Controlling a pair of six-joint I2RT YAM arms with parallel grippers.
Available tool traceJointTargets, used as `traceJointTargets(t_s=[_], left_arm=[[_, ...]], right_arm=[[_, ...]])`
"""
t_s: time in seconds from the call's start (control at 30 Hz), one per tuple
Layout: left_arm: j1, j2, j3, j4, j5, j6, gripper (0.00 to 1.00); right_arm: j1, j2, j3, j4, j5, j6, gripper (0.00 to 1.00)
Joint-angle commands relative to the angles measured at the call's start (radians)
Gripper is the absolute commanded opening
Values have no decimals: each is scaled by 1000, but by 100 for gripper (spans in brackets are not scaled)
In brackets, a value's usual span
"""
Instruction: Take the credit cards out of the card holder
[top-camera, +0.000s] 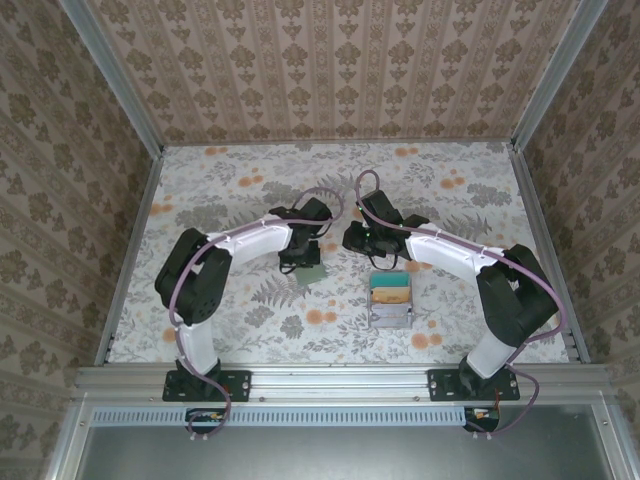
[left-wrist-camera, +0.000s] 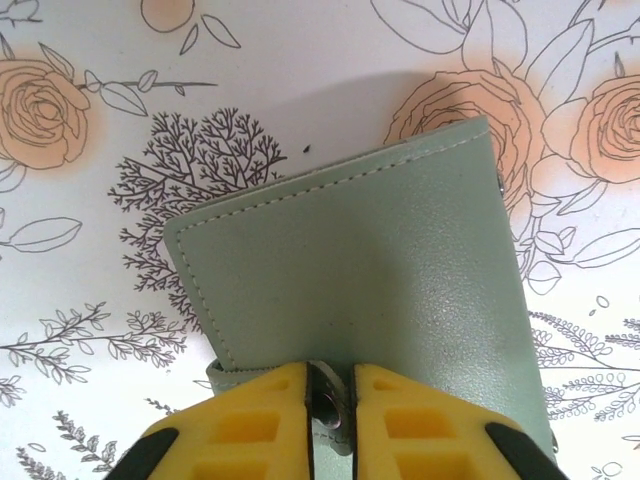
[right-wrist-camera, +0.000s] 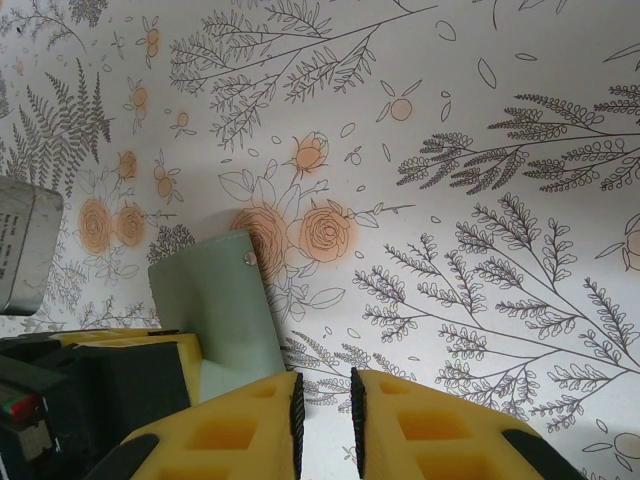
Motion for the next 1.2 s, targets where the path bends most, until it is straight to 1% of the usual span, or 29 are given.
traceJointTargets(t_s=[0.0,0.07,0.13,0.3,0.63,0.73,0.87,0.9,0.97,1.07,1.13,1.17], left_arm=[[20,10,-84,33,30,10,11],[36,-11,-123,79,64,8,10],[53,-35,-165,133,97,8,6],[101,-124,-298,307,201,-1,0],[197,-295,-499,610,402,-12,0],[218,-317,-527,658,457,-12,0],[219,-326,-522,634,467,17,0],[219,-328,-524,634,468,20,0],[219,-327,-527,631,460,22,0],[220,-323,-527,629,456,25,0],[219,-321,-527,627,452,26,0],[219,-320,-527,627,450,27,0]], right_arm=[[0,-22,-8,-7,5,-4,24],[0,-22,-8,-6,2,-3,24],[0,-22,-8,-6,1,-4,24],[0,-21,-10,-2,-3,-5,24],[5,1,15,0,-29,-13,24],[9,12,26,7,-48,-19,24],[32,65,82,35,-148,-48,23],[41,86,102,39,-176,-55,22],[64,138,151,51,-239,-62,13],[97,216,214,62,-295,-60,3],[110,272,248,69,-324,-42,0],[113,301,264,65,-331,-30,0]])
